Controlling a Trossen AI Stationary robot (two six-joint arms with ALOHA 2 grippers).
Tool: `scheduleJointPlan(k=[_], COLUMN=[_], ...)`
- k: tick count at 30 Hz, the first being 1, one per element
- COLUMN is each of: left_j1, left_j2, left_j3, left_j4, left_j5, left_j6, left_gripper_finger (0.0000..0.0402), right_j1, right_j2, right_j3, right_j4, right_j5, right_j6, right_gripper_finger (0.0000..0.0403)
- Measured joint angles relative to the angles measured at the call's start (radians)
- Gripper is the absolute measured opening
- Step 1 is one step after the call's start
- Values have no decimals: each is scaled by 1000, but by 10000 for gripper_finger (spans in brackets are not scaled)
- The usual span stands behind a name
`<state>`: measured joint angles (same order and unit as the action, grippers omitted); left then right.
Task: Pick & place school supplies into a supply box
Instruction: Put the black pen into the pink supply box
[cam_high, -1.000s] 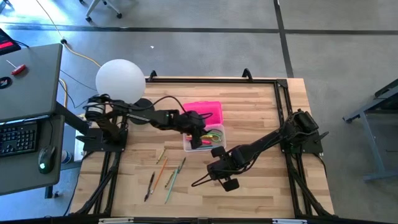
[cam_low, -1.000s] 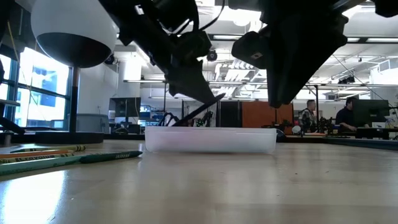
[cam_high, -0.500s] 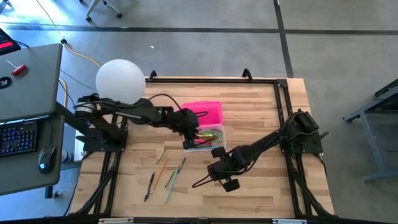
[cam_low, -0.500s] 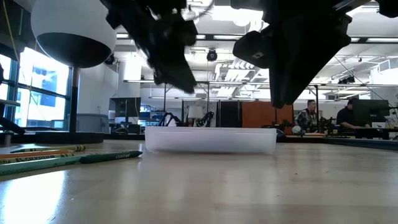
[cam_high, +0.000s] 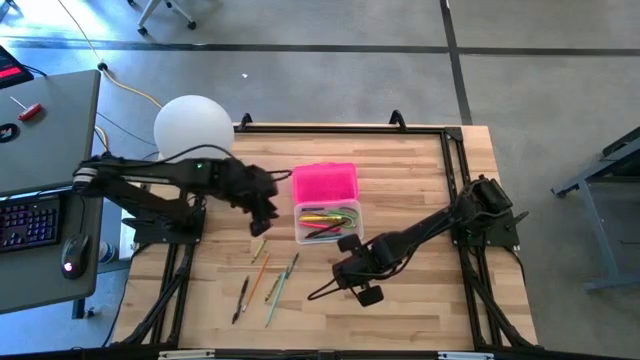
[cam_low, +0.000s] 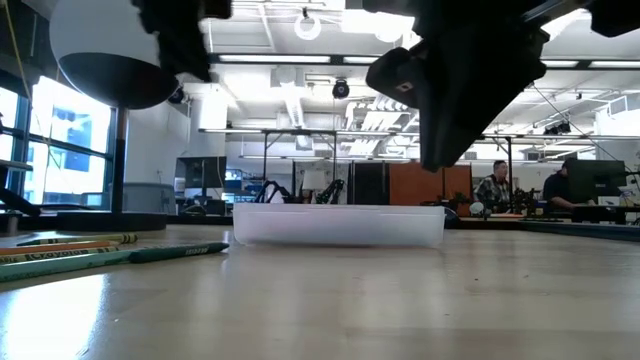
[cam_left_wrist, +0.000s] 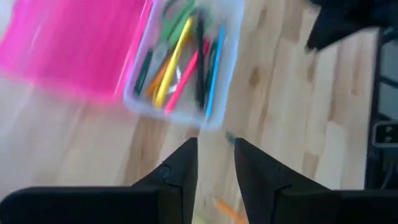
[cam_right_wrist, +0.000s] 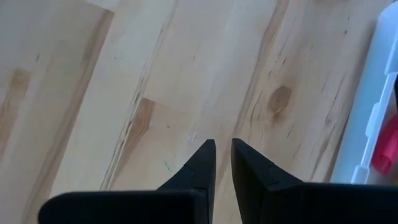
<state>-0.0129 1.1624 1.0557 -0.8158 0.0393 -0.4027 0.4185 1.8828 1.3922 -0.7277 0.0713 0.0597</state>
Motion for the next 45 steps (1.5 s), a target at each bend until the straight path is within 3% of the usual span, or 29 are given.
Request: scheduleJointPlan(k=[10,15,21,26,31,45], left_j1=[-323,-500,-697,-752,-754,-753], left_j2=[-13,-13,-12,-12,-2,184], left_j3=[-46,-132,-257,-384,-483,-515], left_j4=[-239,-226,-145,145,351,551], left_j5=[-120,-78,-21,-105,-132,-83], left_j6=[-515,-901,-1193,-1278,-1257,-1255], left_gripper_finger=[133,133,133,133,133,133], right_j1=[-20,-22,-21,-25,-39,-93], right_j2=[0,0,0,0,0,0], right_j3=[0,0,0,0,0,0], right_j4=[9,10,11,12,15,37], right_j5=[4,7,29,32,30,27], right_j6=[-16,-16,-16,-16,-38,-161], right_gripper_finger=[30,30,30,30,30,30])
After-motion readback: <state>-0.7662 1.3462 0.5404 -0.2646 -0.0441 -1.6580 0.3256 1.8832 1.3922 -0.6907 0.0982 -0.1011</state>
